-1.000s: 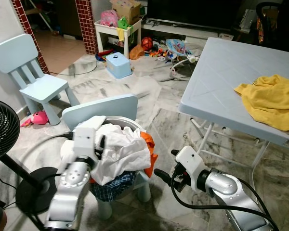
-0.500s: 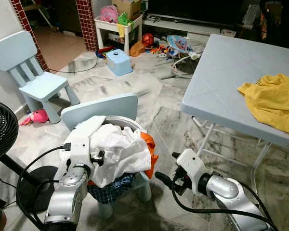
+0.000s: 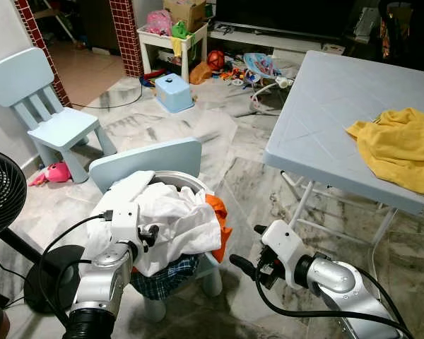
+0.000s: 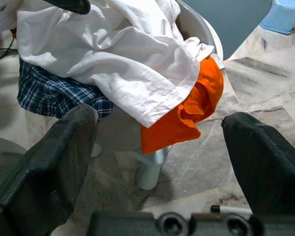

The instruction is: Hang hanger

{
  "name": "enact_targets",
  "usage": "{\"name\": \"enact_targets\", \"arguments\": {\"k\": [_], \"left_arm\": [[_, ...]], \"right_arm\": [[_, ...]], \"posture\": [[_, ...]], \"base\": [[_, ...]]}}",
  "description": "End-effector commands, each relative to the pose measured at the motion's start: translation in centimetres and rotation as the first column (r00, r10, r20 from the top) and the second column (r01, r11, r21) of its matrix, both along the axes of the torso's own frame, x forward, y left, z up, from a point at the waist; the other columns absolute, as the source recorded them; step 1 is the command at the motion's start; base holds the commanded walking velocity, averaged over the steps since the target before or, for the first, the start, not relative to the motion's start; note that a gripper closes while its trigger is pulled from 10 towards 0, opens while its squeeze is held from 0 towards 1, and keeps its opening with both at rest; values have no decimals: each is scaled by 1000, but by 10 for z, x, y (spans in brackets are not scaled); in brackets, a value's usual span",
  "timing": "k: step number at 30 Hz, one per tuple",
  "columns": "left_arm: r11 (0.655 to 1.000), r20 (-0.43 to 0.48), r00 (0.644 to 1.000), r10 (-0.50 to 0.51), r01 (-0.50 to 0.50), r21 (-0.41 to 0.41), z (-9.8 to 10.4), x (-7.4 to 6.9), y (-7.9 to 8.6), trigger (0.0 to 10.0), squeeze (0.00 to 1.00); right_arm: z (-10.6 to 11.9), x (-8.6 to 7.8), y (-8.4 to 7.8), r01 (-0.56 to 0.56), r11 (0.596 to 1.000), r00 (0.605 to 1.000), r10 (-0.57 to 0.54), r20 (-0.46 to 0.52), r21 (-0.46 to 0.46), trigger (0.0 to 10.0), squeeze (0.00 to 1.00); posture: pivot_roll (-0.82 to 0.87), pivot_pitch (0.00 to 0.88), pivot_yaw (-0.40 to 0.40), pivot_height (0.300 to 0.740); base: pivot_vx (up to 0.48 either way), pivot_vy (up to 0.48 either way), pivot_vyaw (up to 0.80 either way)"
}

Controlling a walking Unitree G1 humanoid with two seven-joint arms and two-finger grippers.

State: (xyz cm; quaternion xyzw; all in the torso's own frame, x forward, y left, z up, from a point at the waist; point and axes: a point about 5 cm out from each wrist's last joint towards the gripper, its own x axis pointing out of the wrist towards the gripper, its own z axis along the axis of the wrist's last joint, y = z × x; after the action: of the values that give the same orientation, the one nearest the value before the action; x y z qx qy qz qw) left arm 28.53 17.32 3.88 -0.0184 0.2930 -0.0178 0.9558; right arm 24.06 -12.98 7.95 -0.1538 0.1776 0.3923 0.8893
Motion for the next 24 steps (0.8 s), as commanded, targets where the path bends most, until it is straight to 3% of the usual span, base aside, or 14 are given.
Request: {"name": "enact_targets", "arguments": {"k": [1, 24], "left_arm": [[1000, 2, 1000, -6, 6, -7, 1, 2, 1, 0, 0], [1000, 38, 999, 9, -8, -18, 0, 7, 9, 0, 0]], "right_arm": [[3, 1, -1, -3, 1000, 1000, 3, 2, -5, 10000, 0], [7, -12, 5, -106, 993, 993, 108, -52, 42, 10000, 0]], "posture": [[-107, 50, -4, 740], [-115, 62, -3, 740]], "base": [[0, 0, 0], [0, 0, 0]]}}
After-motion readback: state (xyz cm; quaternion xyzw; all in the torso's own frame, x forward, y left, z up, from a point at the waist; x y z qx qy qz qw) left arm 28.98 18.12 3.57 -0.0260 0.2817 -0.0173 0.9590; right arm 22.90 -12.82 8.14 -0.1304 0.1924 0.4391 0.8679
